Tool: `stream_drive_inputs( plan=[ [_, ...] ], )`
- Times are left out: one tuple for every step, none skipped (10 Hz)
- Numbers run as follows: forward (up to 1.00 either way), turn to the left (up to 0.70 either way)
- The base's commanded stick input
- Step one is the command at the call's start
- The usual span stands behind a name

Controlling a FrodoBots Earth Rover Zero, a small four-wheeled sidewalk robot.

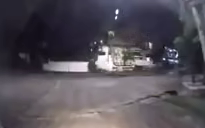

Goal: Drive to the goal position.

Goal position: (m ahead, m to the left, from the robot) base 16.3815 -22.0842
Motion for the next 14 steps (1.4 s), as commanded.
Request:
stream_drive_inputs(
  plan=[
    [0.7, 0.0],
    [0.7, 0.0],
    [0.7, -0.04],
    [0.7, -0.25],
    [0.7, -0.35],
    [0.7, -0.35],
    [0.7, -0.35],
    [0.7, -0.35],
    [0.7, -0.35],
    [0.7, -0.35],
    [0.7, -0.35],
    [0.7, -0.35],
    [0.7, -0.31],
    [0.7, -0.19]
  ],
)
